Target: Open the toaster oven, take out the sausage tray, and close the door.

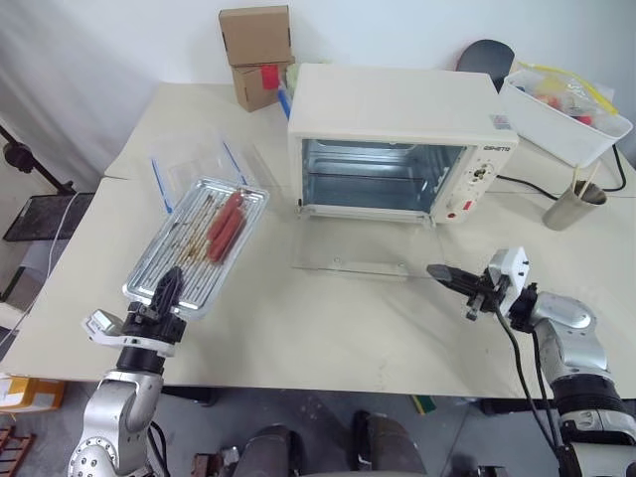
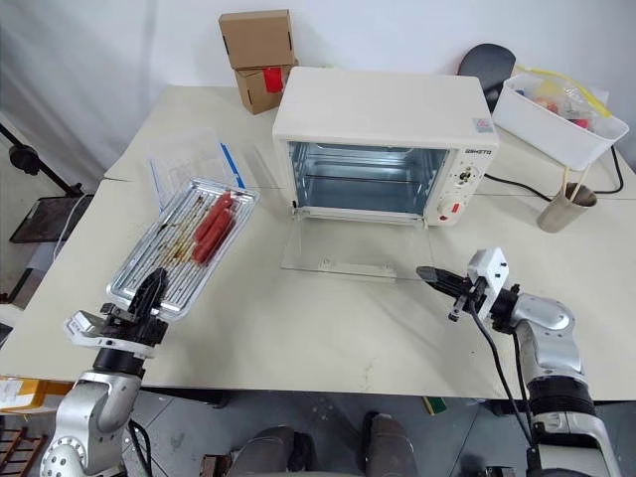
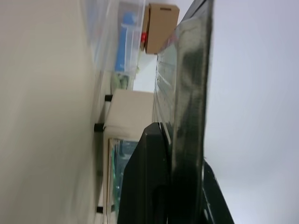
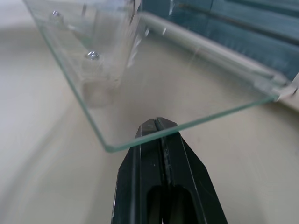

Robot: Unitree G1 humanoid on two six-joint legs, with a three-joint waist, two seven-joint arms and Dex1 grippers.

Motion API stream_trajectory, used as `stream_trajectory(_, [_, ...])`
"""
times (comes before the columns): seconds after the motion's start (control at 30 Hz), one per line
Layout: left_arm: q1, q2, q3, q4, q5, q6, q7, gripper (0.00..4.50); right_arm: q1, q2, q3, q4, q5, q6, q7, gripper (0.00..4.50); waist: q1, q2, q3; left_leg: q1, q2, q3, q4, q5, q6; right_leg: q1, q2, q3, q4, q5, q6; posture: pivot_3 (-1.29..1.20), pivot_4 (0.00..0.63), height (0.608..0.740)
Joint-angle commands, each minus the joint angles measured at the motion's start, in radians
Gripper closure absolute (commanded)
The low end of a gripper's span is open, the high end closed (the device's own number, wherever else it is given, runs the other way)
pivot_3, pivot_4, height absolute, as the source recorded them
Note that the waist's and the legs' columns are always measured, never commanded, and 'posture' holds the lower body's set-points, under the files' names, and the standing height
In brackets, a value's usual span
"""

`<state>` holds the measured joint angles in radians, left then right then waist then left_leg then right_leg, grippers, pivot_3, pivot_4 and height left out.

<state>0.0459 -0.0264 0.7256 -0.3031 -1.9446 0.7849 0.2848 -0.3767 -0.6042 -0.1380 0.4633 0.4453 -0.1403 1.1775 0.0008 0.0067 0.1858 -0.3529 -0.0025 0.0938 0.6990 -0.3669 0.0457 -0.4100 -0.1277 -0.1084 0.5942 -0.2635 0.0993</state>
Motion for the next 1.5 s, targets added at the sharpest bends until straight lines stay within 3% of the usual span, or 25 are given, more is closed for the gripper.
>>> stream_trajectory(0.03, [-0.001,0.008,-0.010,-0.067,-0.028,-0.020,0.012,4.50,-0.028,-0.011,-0.068,-0.091,0.067,0.043,-0.017,4.49,0.000,0.000,0.000,0.000,0.000,0.000,0.000,0.000,0.000,0.000,0.000,0.000,0.000,0.000,0.000,0.00,0.150,0.740])
stream_trajectory(0.37, [0.052,0.042,-0.077,-0.109,-0.028,-0.015,0.048,4.50,-0.097,-0.062,-0.201,-0.353,0.229,0.290,-0.142,4.49,0.002,0.000,0.000,-0.001,0.000,0.000,-0.001,-0.001,0.001,-0.001,-0.001,0.000,-0.001,0.000,0.000,0.00,0.150,0.740])
stream_trajectory(0.63, [0.029,0.094,-0.142,-0.055,-0.028,0.068,0.018,4.50,0.124,-0.173,-0.247,-0.588,0.262,0.421,-0.101,4.49,0.026,0.000,0.000,-0.002,-0.001,0.000,-0.001,-0.004,0.003,-0.001,-0.001,-0.001,-0.003,0.000,0.000,0.00,0.150,0.740])
stream_trajectory(0.77, [0.005,0.142,-0.165,-0.003,-0.028,0.136,-0.010,4.50,0.275,-0.172,-0.286,-0.625,0.209,0.308,-0.040,3.58,0.027,0.000,0.000,-0.002,-0.001,0.000,-0.001,-0.004,0.004,-0.001,-0.002,0.000,-0.004,0.000,0.001,0.00,0.150,0.740])
stream_trajectory(1.0, [-0.132,0.350,-0.322,0.237,-0.028,0.379,-0.096,4.50,0.562,-0.130,-0.312,-0.754,0.147,0.106,0.060,1.20,0.027,0.000,0.000,-0.001,-0.001,0.001,-0.001,-0.004,0.003,-0.001,0.000,0.000,-0.002,0.000,0.001,0.00,0.150,0.740])
stream_trajectory(1.1, [-0.232,0.449,-0.437,0.366,-0.028,0.480,-0.152,4.50,0.659,-0.100,-0.320,-0.799,0.193,0.060,0.121,0.19,0.026,0.000,0.000,0.000,-0.002,0.001,-0.001,-0.005,0.001,0.000,0.000,0.000,-0.001,0.000,0.001,0.00,0.150,0.740])
stream_trajectory(1.3, [-0.442,0.493,-0.571,0.577,0.039,0.547,-0.239,4.50,0.754,-0.096,-0.353,-0.878,0.262,0.101,0.109,0.05,0.032,0.001,0.000,0.000,-0.002,0.000,-0.001,-0.004,0.001,0.000,0.000,0.000,0.002,0.001,0.001,0.00,0.150,0.740])
stream_trajectory(1.5, [-0.635,0.461,-0.660,0.785,0.317,0.611,-0.431,4.50,0.810,-0.092,-0.379,-0.925,0.252,0.109,0.069,0.05,0.044,0.001,0.000,0.000,-0.004,0.001,-0.001,-0.005,-0.001,0.000,0.004,0.000,0.000,0.001,0.002,0.00,0.150,0.740])
